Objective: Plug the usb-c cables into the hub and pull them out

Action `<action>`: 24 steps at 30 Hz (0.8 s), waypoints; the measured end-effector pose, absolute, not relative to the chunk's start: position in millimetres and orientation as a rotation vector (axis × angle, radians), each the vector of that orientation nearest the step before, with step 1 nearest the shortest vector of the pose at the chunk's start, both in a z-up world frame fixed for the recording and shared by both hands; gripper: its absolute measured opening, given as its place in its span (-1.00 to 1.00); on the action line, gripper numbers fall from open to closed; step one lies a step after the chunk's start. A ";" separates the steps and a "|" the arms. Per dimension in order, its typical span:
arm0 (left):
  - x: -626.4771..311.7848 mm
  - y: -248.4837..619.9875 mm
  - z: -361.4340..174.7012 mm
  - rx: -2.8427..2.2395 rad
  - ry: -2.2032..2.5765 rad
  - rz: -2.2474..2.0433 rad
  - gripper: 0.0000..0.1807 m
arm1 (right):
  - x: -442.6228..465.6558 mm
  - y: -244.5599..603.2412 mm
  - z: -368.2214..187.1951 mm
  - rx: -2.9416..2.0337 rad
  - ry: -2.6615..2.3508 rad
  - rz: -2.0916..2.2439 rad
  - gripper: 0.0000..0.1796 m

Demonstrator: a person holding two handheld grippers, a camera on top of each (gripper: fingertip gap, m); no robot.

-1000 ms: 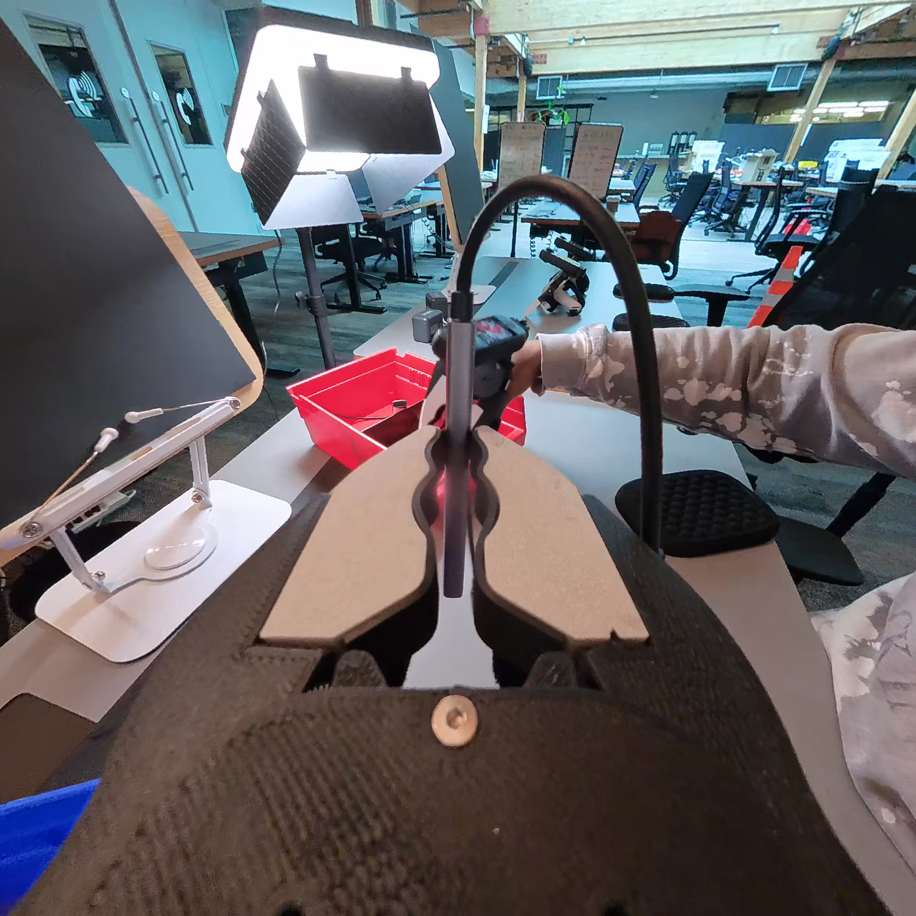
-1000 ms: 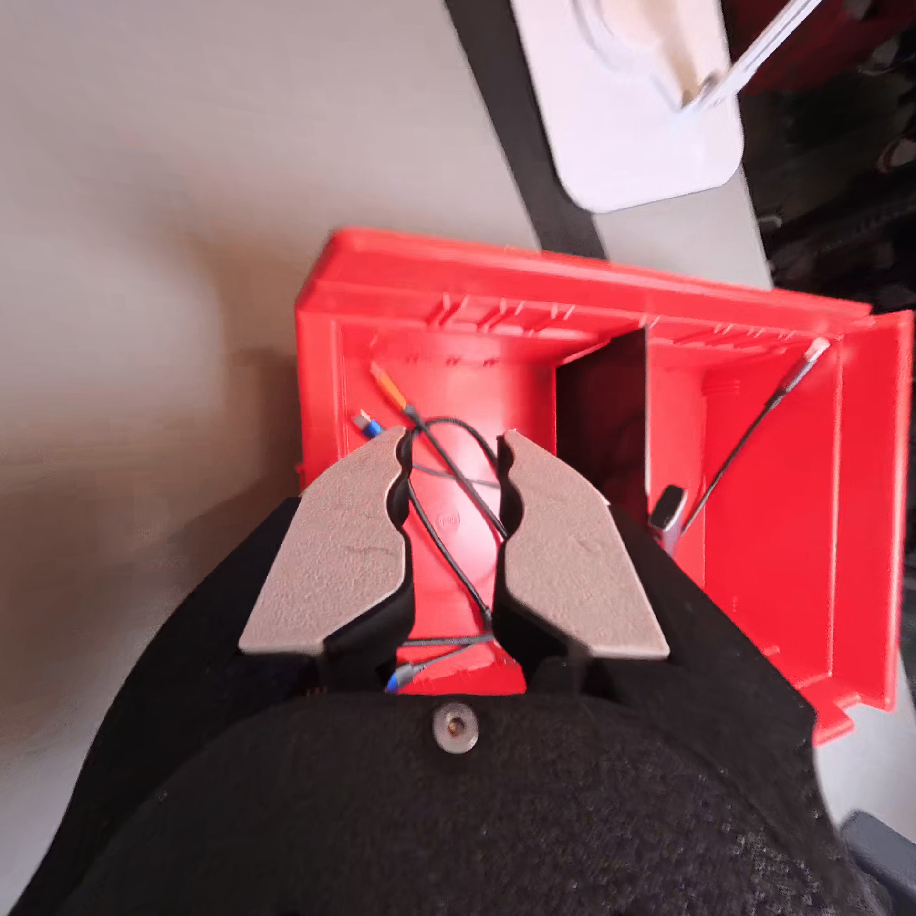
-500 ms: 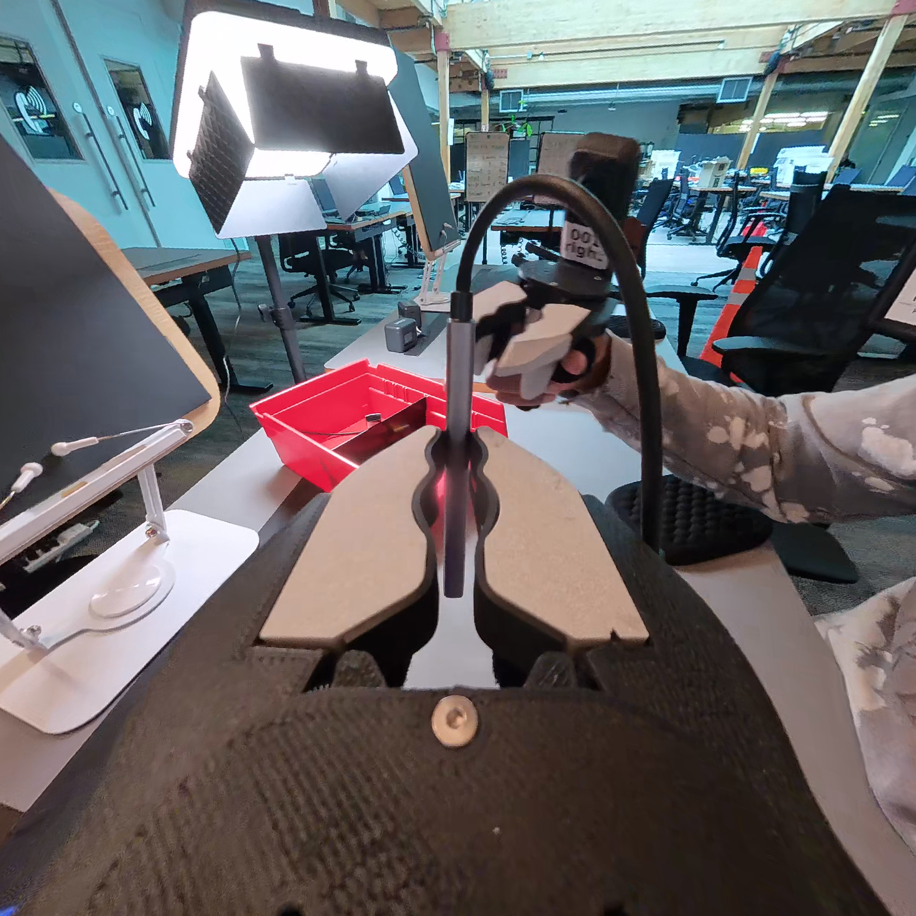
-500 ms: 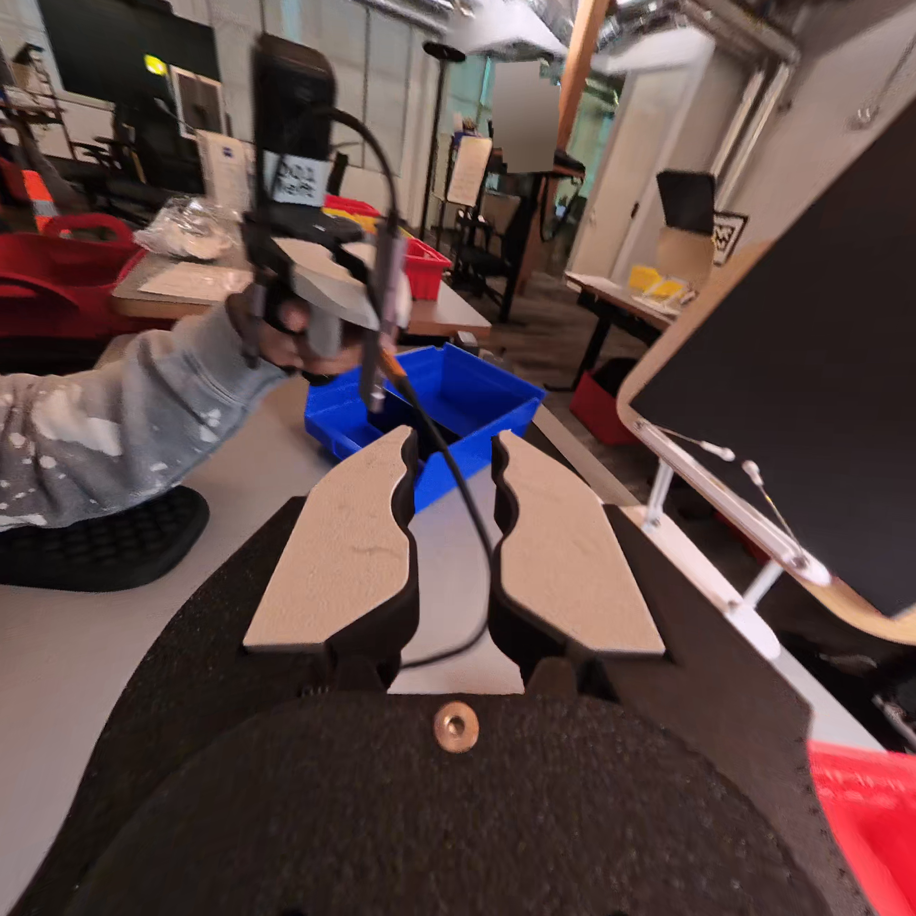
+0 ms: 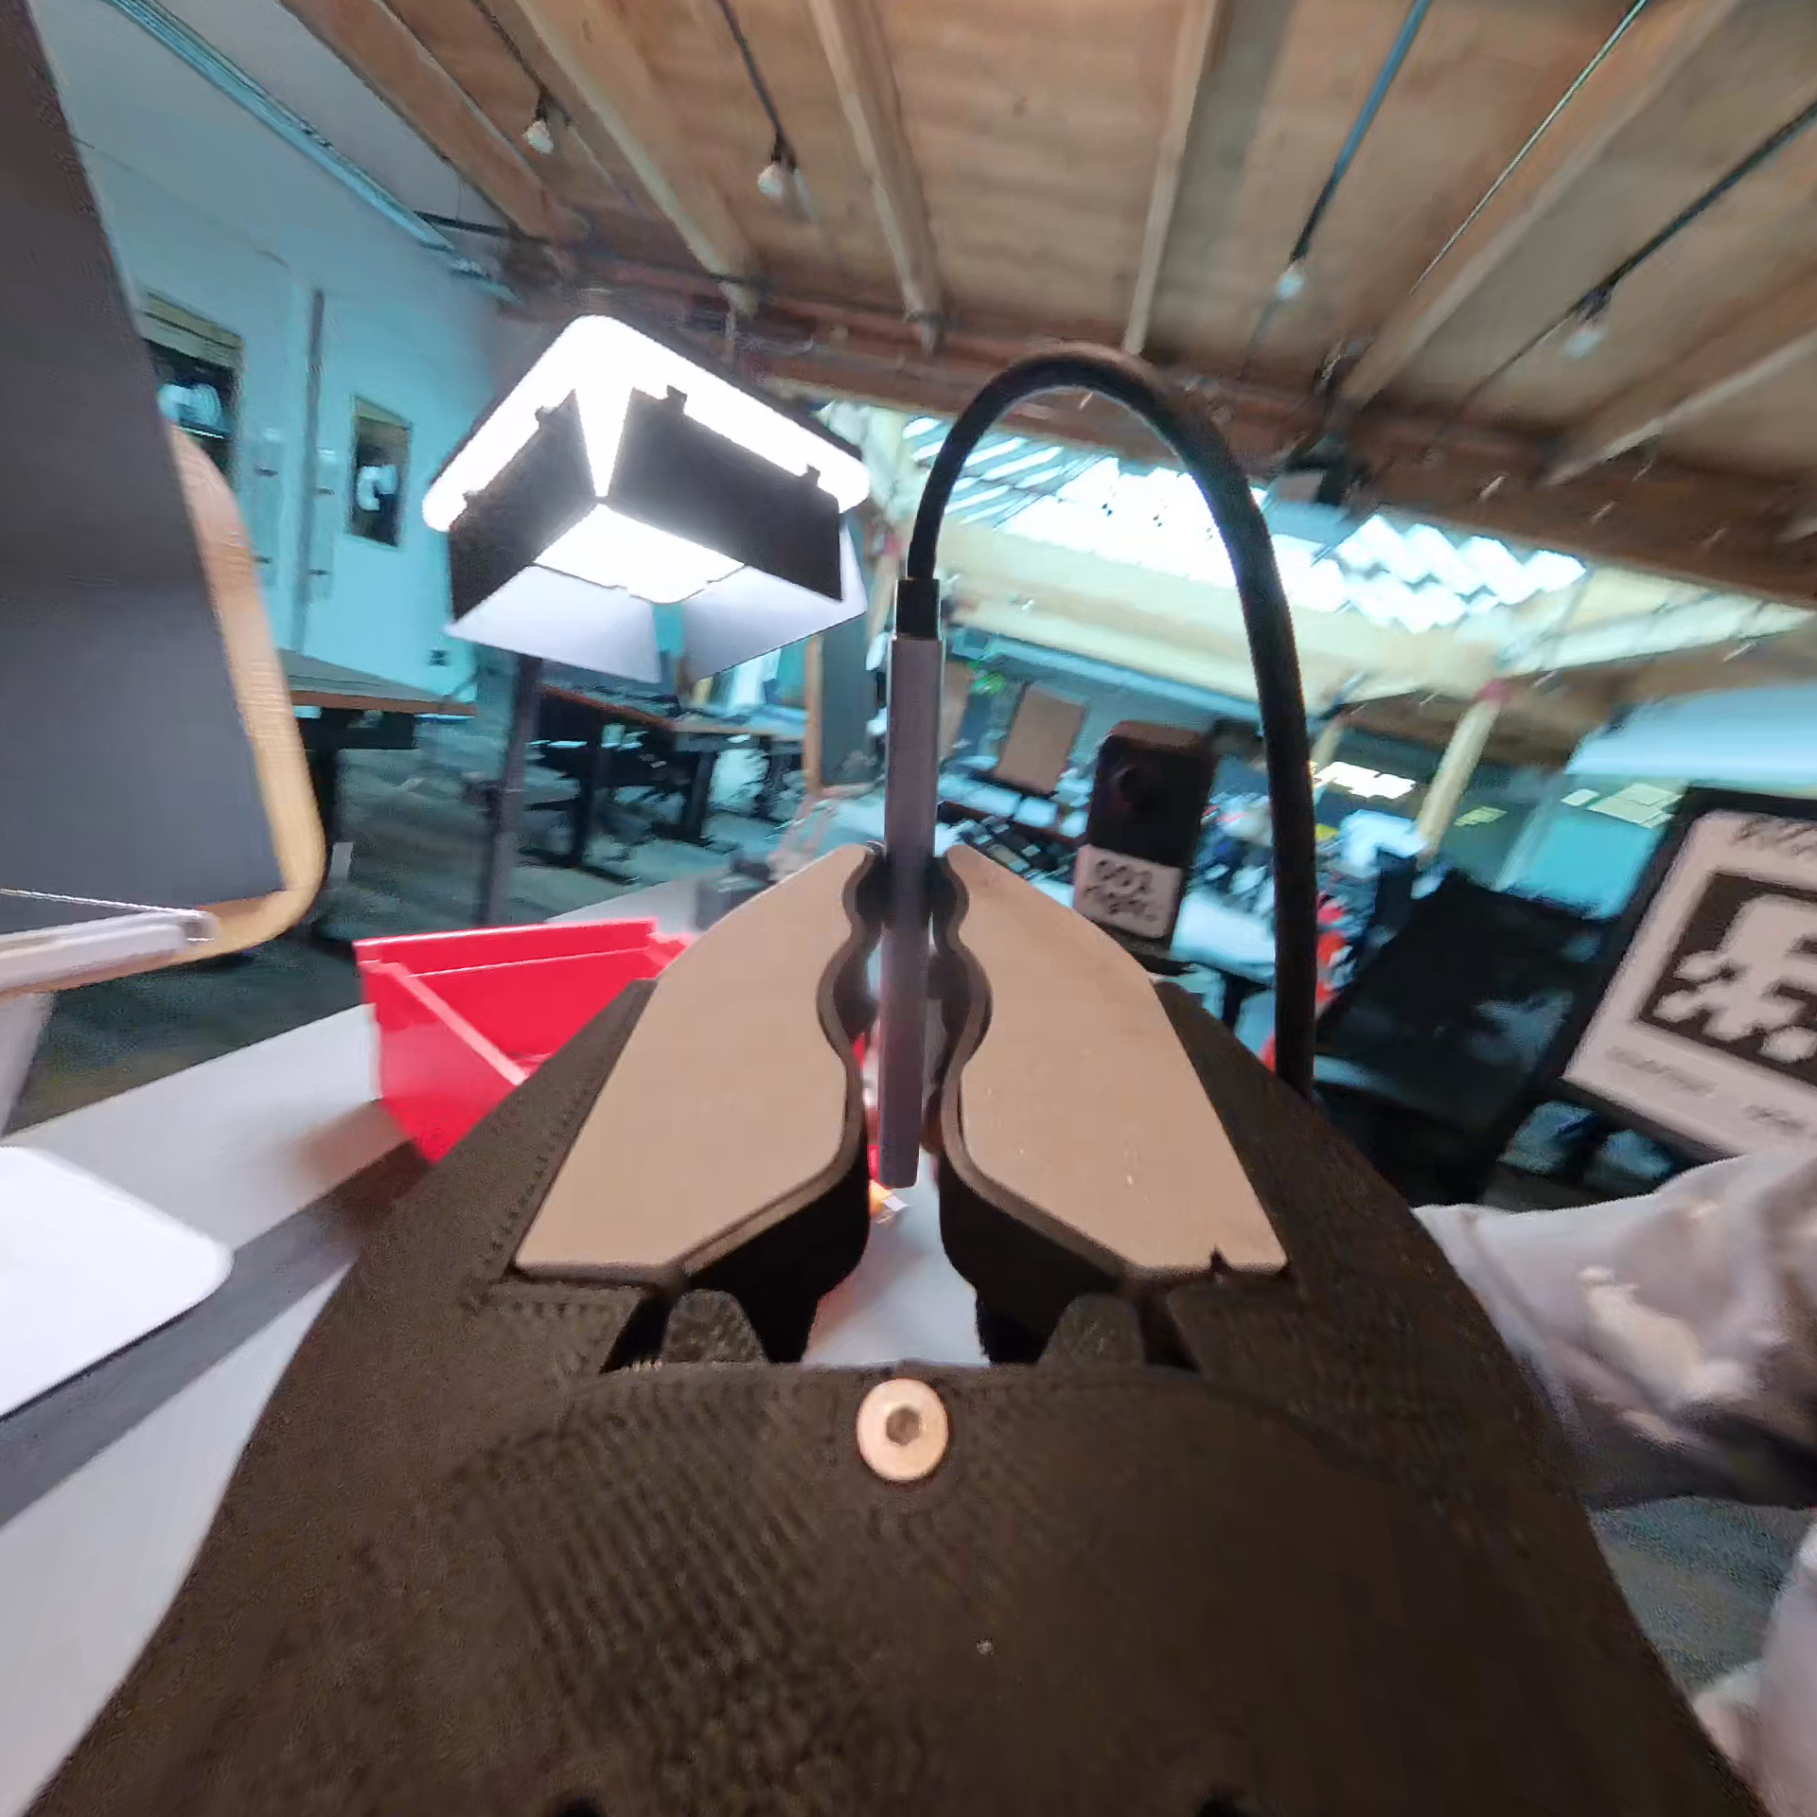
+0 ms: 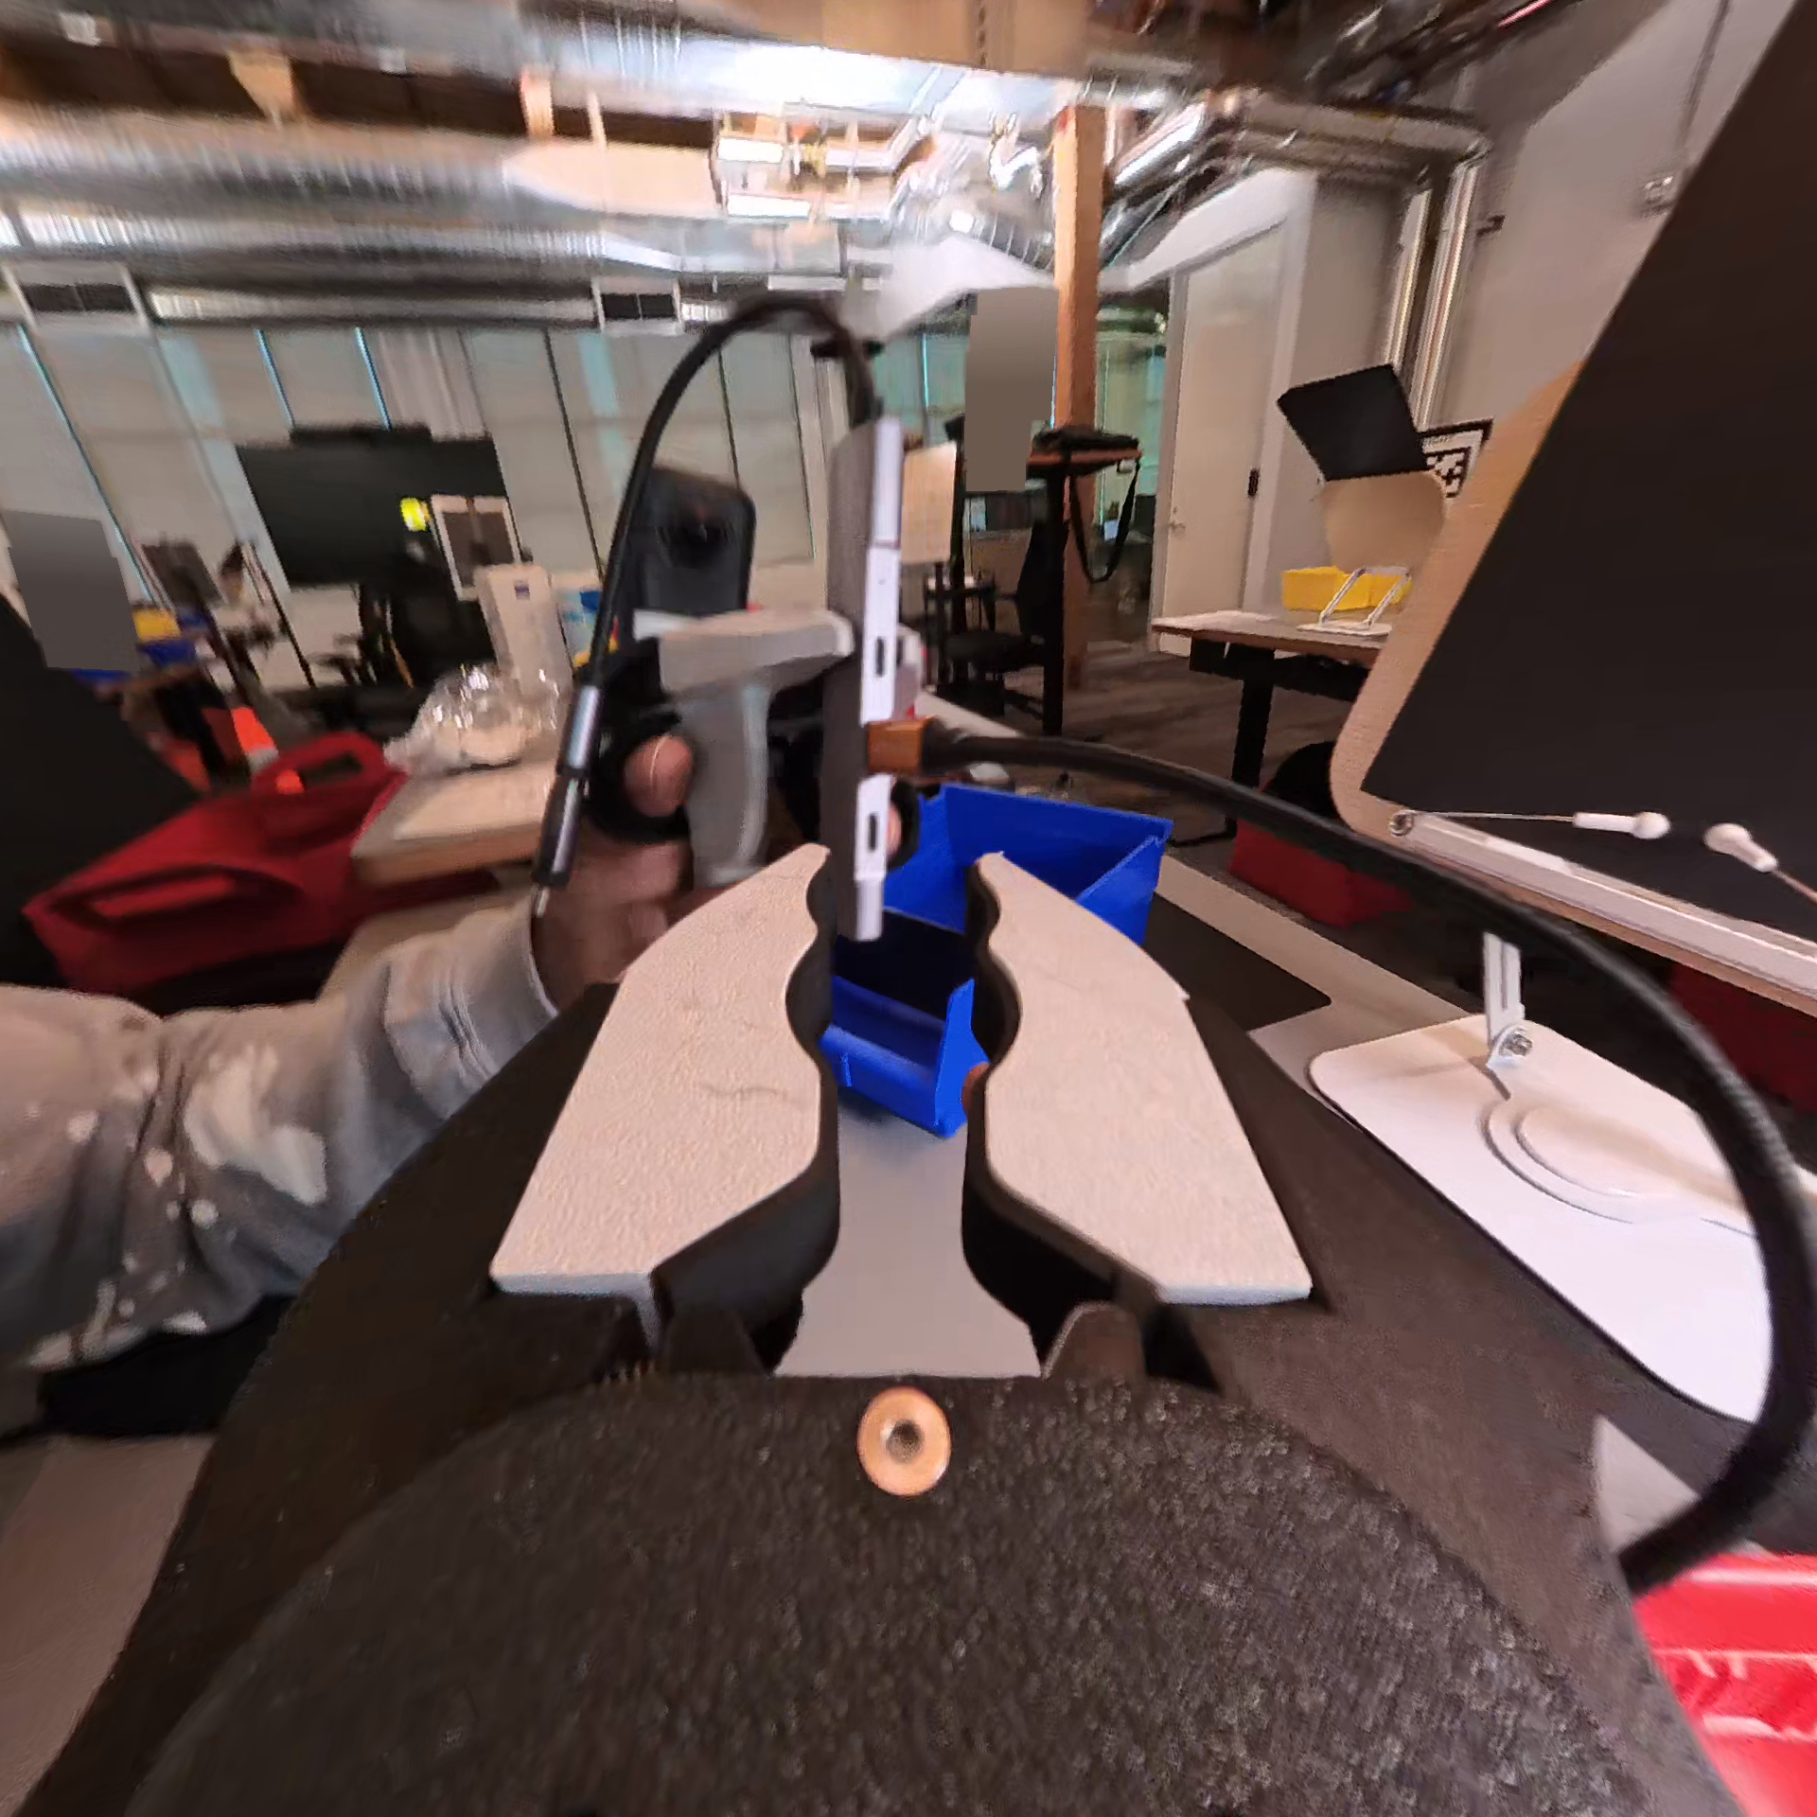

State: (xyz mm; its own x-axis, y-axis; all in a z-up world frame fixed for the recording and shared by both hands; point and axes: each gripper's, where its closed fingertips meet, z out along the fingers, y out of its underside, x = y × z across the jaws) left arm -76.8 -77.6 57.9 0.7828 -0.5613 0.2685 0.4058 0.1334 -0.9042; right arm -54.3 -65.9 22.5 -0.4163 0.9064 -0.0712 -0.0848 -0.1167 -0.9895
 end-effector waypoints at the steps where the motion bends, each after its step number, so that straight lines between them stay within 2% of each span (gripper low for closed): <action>1: -72.4 -77.8 58.4 -1.228 0.146 -0.770 -0.90 | -52.4 -63.3 26.9 -0.971 -1.346 1.677 -0.74; 6: -51.0 -75.1 54.6 -1.171 0.166 -0.907 -0.89 | -39.1 -72.2 37.1 -0.922 -1.357 1.819 -0.77; 8: -45.9 -77.4 56.9 -1.144 0.178 -0.940 -0.90 | -36.3 -70.9 39.4 -0.906 -1.343 1.818 -0.89; 24: -31.7 -86.5 57.4 -1.186 0.294 -0.961 -0.88 | -24.0 -81.6 47.5 -0.817 -1.353 1.916 -0.93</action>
